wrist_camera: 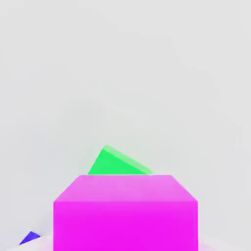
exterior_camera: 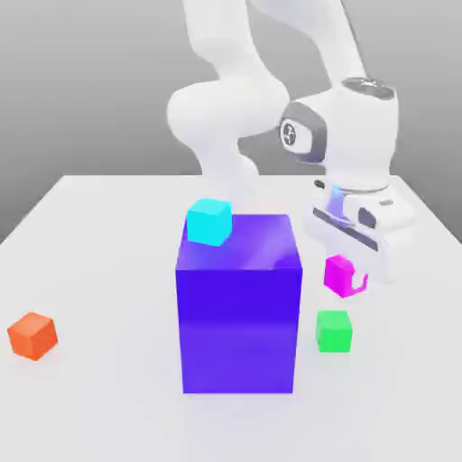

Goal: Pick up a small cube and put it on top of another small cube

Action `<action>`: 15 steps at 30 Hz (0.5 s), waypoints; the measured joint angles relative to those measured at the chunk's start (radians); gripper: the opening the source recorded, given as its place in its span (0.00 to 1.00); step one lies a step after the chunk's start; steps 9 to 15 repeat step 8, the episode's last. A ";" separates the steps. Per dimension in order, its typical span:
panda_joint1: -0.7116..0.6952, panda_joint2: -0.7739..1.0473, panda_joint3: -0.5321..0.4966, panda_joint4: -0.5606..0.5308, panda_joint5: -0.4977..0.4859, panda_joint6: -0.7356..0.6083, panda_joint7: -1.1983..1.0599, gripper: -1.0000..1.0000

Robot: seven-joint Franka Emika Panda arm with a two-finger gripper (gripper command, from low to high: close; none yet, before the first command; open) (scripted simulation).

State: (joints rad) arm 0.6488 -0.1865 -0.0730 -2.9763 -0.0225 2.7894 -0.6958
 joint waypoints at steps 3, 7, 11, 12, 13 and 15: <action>0.007 0.102 -0.003 0.003 0.017 0.098 -0.012 0.00; 0.009 0.169 -0.002 0.005 0.026 0.162 -0.017 1.00; 0.009 0.169 -0.002 0.005 0.026 0.162 -0.017 1.00; 0.009 0.169 -0.002 0.005 0.026 0.162 -0.017 1.00; 0.009 0.169 -0.002 0.005 0.026 0.162 -0.017 1.00; 0.009 0.169 -0.002 0.005 0.026 0.162 -0.017 1.00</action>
